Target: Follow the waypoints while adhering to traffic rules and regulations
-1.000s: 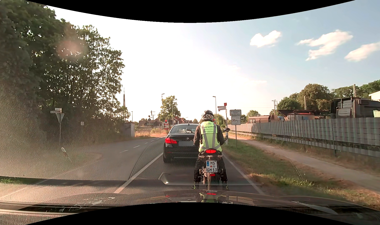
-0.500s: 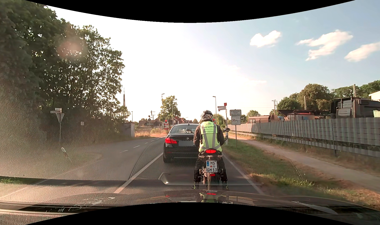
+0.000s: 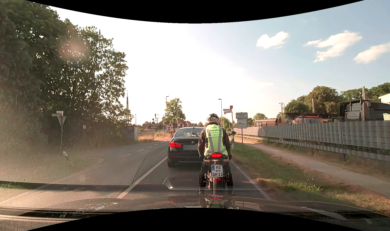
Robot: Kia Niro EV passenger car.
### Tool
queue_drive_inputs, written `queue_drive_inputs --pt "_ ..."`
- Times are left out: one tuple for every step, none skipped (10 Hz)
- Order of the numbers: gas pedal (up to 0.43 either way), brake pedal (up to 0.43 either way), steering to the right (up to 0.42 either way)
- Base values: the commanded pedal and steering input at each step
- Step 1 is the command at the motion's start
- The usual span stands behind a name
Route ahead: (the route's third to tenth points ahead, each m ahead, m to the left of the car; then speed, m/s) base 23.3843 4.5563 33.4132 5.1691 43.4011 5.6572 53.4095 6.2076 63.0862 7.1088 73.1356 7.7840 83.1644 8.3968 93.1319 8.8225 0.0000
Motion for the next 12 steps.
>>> queue_drive_inputs --pt "0.000 0.323 0.006" --pt "0.000 0.323 0.006" --pt "0.000 0.323 0.006" --pt "0.000 0.323 0.006" --pt "0.000 0.323 0.006" --pt "0.000 0.323 0.006" --pt "0.000 0.323 0.006" --pt "0.000 0.323 0.006" --pt "0.000 0.323 0.006" --pt "0.000 0.323 0.006" --pt "0.000 0.323 0.006" --pt "0.000 0.323 0.006"
